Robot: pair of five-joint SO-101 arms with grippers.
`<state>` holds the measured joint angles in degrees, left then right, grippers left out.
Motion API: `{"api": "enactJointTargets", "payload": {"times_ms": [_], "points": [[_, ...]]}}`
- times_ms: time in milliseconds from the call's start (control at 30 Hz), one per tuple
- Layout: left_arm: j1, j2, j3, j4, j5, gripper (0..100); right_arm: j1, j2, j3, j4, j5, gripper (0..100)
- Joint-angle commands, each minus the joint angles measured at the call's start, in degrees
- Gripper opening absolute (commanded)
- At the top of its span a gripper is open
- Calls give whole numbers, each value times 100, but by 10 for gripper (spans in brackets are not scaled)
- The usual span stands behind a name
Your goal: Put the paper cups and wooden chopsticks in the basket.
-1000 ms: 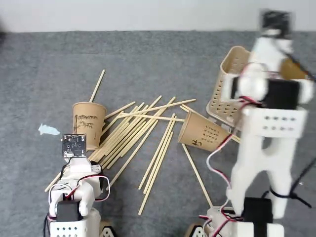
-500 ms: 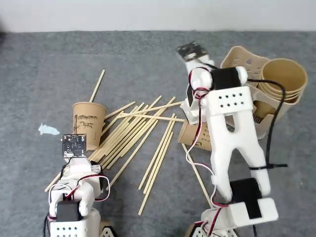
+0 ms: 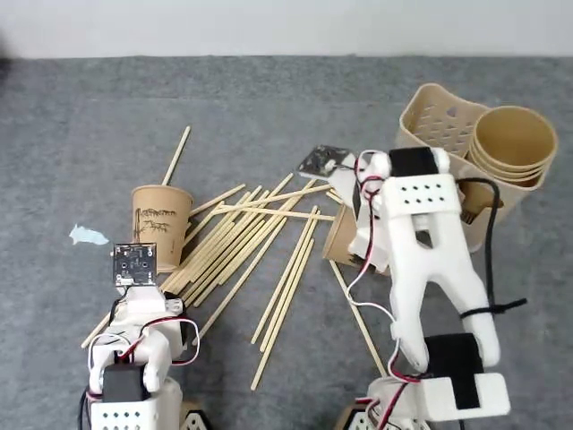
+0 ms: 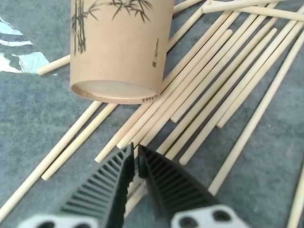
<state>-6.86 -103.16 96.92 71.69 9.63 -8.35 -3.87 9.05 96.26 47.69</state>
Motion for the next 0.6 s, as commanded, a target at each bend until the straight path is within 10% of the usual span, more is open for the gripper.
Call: {"api": "enactJointTargets", "payload": {"times_ms": [0, 567], "points": [[18, -62, -48, 26, 26, 14, 92, -233, 264, -444, 369, 299], [18, -62, -48, 26, 26, 14, 119, 1235, 484, -1604, 774, 399]]}}
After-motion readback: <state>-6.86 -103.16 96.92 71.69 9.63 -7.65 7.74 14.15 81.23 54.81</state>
